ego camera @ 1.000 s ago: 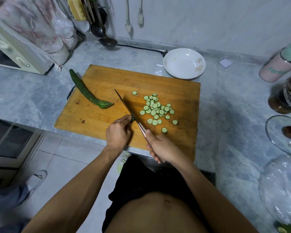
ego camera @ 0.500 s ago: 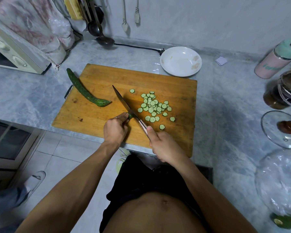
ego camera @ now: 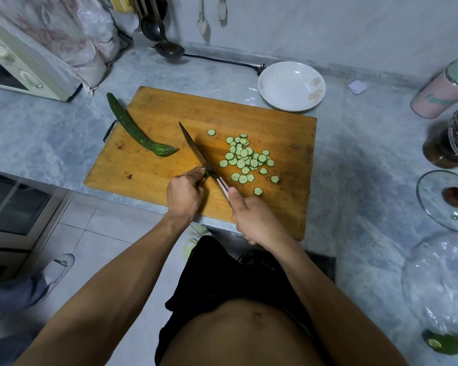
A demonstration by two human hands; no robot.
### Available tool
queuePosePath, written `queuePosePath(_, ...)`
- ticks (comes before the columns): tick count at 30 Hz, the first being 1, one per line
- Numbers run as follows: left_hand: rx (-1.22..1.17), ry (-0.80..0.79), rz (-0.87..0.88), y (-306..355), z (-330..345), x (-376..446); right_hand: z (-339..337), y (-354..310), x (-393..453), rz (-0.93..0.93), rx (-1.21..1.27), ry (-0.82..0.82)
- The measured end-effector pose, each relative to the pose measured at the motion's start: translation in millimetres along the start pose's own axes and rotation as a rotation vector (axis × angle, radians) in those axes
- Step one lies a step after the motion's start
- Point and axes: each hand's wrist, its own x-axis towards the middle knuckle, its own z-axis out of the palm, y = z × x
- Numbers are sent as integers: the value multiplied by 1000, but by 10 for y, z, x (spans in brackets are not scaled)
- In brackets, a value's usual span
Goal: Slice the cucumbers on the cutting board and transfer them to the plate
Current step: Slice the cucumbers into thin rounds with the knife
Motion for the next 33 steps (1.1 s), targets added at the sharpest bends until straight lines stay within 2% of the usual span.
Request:
queuePosePath(11,-38,28,65,17,-8,-66,122,9,126,-39,-13,69)
queuePosePath(23,-65,79,189,23,33,-22,-65,99,69,53,54,90)
queuePosePath(33,-22,31,114,59,32,50,-119,-22,-76,22,33,60)
